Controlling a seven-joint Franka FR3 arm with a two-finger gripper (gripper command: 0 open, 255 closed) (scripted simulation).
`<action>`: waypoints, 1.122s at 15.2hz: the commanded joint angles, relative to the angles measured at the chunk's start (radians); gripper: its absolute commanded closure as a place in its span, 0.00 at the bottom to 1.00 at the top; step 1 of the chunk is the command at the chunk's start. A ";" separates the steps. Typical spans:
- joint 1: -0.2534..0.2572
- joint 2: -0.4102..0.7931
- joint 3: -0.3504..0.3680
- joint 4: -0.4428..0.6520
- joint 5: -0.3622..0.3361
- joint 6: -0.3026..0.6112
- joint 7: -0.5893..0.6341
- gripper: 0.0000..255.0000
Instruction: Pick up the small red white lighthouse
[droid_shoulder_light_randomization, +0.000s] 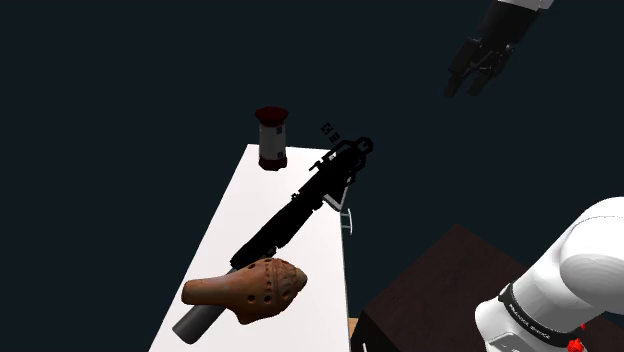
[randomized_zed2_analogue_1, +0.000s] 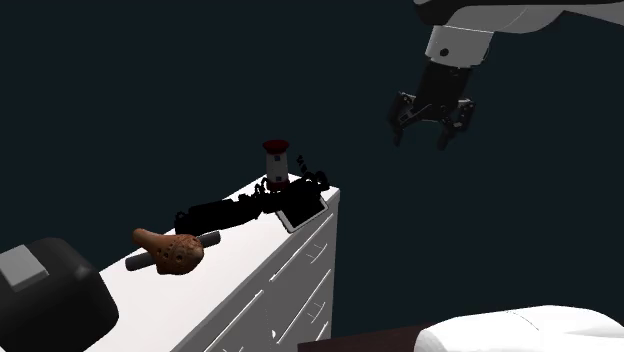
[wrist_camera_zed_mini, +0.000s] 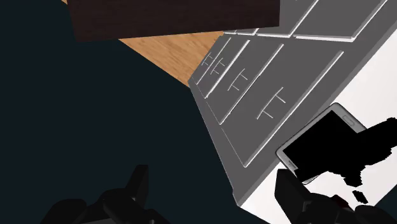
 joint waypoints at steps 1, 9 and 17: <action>0.000 0.000 0.000 0.000 0.000 0.000 0.000 0.00; 0.045 0.239 0.132 0.135 0.038 0.083 0.126 0.00; 0.076 0.513 0.249 0.346 0.019 0.119 0.257 0.00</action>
